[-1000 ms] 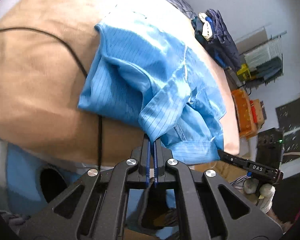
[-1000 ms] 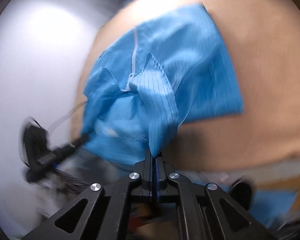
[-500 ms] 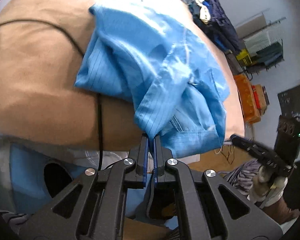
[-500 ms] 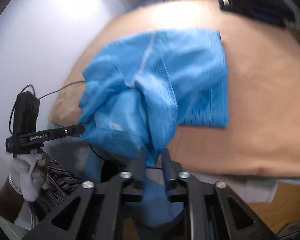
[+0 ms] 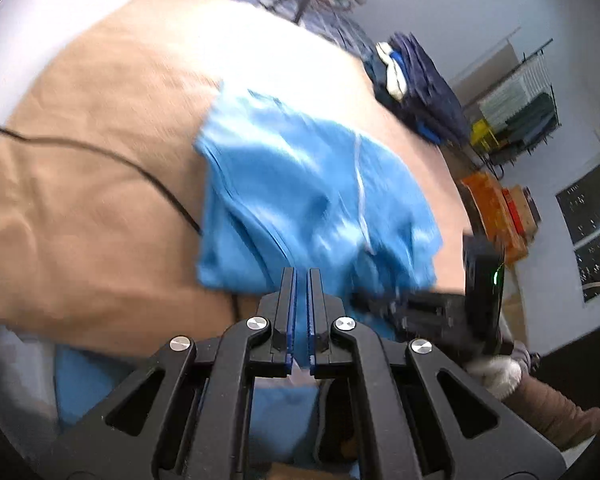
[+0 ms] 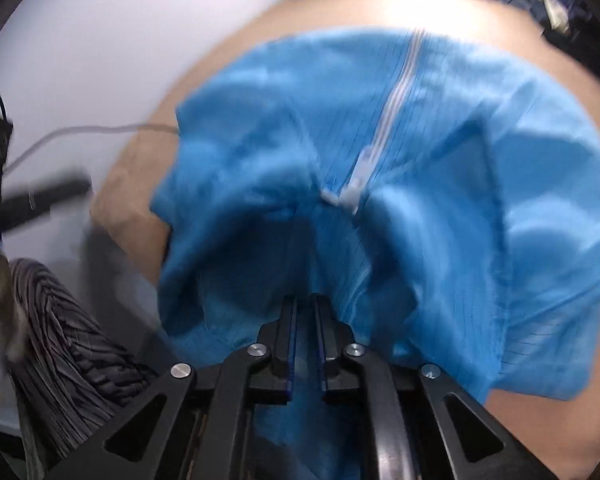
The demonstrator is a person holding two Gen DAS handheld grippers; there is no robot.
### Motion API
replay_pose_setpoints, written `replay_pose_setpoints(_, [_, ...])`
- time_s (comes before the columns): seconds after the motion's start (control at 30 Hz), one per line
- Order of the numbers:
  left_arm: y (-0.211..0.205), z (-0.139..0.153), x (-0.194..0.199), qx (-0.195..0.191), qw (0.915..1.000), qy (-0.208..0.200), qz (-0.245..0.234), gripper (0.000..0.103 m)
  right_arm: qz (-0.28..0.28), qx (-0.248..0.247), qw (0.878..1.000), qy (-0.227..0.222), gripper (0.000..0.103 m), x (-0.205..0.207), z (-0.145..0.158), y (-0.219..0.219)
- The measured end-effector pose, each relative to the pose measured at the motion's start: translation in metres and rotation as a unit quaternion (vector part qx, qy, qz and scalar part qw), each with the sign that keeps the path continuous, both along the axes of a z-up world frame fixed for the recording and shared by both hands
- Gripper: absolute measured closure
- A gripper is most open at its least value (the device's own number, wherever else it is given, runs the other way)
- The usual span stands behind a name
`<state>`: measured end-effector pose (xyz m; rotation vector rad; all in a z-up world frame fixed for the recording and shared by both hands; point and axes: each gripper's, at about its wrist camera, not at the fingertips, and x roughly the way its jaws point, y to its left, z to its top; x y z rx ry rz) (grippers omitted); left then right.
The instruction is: Fold large clothes
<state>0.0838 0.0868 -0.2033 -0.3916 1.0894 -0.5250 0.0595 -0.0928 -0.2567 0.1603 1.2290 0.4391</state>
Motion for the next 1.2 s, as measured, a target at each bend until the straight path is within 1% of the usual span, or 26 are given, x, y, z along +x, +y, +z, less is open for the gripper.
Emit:
replay_pose_setpoints(0.07, [0.011, 0.004, 0.015, -0.004, 0.9998, -0.013, 0.015, 0.103, 0.002, 0.004, 1.000, -0.006, 0.097, -0.004, 0.010, -0.003])
replay_pose_setpoints(0.1, [0.014, 0.005, 0.020, -0.003, 0.9996, -0.016, 0.022, 0.100, 0.000, 0.012, 1.000, -0.016, 0.090, -0.007, 0.020, -0.007])
replay_pose_setpoints(0.13, [0.018, 0.006, 0.028, -0.006, 0.9994, -0.018, 0.029, 0.099, -0.005, 0.026, 0.999, -0.031, 0.089, -0.010, 0.033, -0.015])
replay_pose_setpoints(0.17, [0.021, 0.007, 0.036, -0.007, 0.9993, -0.021, 0.031, 0.095, -0.008, 0.042, 0.998, -0.049, 0.083, -0.014, 0.046, -0.025])
replay_pose_setpoints(0.2, [0.021, 0.007, 0.042, -0.005, 0.9991, -0.025, 0.033, 0.094, -0.016, 0.048, 0.996, -0.072, 0.075, -0.017, 0.059, -0.037])
replay_pose_setpoints(0.27, [0.019, 0.007, 0.057, -0.006, 0.9990, -0.033, 0.030, 0.093, -0.045, 0.039, 0.991, -0.123, 0.073, -0.020, 0.081, -0.063])
replay_pose_setpoints(0.33, [0.014, 0.006, 0.073, -0.014, 0.9989, -0.035, 0.027, 0.093, -0.066, 0.027, 0.989, -0.132, 0.073, -0.014, 0.090, -0.086])
replay_pose_setpoints(0.4, [0.007, 0.002, 0.087, -0.019, 0.9988, -0.036, 0.026, 0.093, -0.090, 0.014, 0.988, -0.126, 0.076, -0.002, 0.089, -0.106])
replay_pose_setpoints(0.47, [-0.001, -0.006, 0.100, -0.015, 0.9989, -0.038, 0.021, 0.093, -0.097, -0.013, 0.987, -0.127, 0.076, 0.011, 0.082, -0.117])
replay_pose_setpoints(0.5, [-0.006, -0.012, 0.106, -0.007, 0.9992, -0.035, 0.015, 0.093, -0.095, -0.021, 0.987, -0.126, 0.076, 0.014, 0.079, -0.118])
replay_pose_setpoints(0.57, [-0.015, -0.026, 0.114, 0.008, 0.9998, -0.021, 0.000, 0.093, -0.087, -0.040, 0.989, -0.114, 0.076, 0.021, 0.065, -0.119])
replay_pose_setpoints(0.6, [-0.018, -0.035, 0.116, 0.019, 0.9997, -0.011, -0.004, 0.093, -0.087, -0.045, 0.990, -0.106, 0.076, 0.019, 0.060, -0.118])
replay_pose_setpoints(0.63, [-0.021, -0.045, 0.118, 0.034, 0.9994, 0.001, -0.009, 0.093, -0.086, -0.049, 0.991, -0.091, 0.076, 0.019, 0.048, -0.119])
replay_pose_setpoints(0.67, [-0.022, -0.056, 0.118, 0.047, 0.9987, 0.012, -0.011, 0.093, -0.087, -0.053, 0.992, -0.075, 0.079, 0.018, 0.035, -0.116])
replay_pose_setpoints(0.77, [-0.022, -0.086, 0.119, 0.071, 0.9963, 0.045, -0.014, 0.093, -0.092, -0.046, 0.994, -0.033, 0.084, 0.017, 0.007, -0.132])
replay_pose_setpoints(0.8, [-0.021, -0.089, 0.118, 0.069, 0.9963, 0.048, -0.014, 0.093, -0.090, -0.046, 0.994, -0.041, 0.084, 0.013, 0.006, -0.132])
replay_pose_setpoints(0.83, [-0.019, -0.089, 0.118, 0.065, 0.9966, 0.048, -0.013, 0.093, -0.087, -0.047, 0.994, -0.039, 0.084, 0.012, 0.010, -0.132])
replay_pose_setpoints(0.9, [-0.018, -0.078, 0.117, 0.073, 0.9965, 0.037, -0.016, 0.093, -0.084, -0.033, 0.995, -0.045, 0.081, 0.011, 0.023, -0.135])
replay_pose_setpoints(0.93, [-0.016, -0.068, 0.115, 0.077, 0.9967, 0.022, -0.013, 0.093, -0.085, -0.024, 0.994, -0.060, 0.081, 0.010, 0.034, -0.138])
replay_pose_setpoints(1.0, [-0.013, -0.051, 0.116, 0.063, 0.9980, 0.004, -0.007, 0.093, -0.089, -0.011, 0.992, -0.092, 0.080, 0.013, 0.054, -0.142])
replay_pose_setpoints(1.07, [-0.015, -0.034, 0.124, 0.041, 0.9991, -0.010, -0.003, 0.093, -0.088, -0.005, 0.989, -0.120, 0.080, 0.028, 0.074, -0.143])
replay_pose_setpoints(1.1, [-0.020, -0.027, 0.131, 0.035, 0.9992, -0.018, -0.008, 0.093, -0.085, -0.006, 0.988, -0.127, 0.080, 0.035, 0.077, -0.142])
replay_pose_setpoints(1.2, [-0.048, -0.015, 0.153, 0.034, 0.9982, -0.032, -0.039, 0.093, -0.060, -0.031, 0.986, -0.152, 0.080, 0.069, 0.087, -0.126])
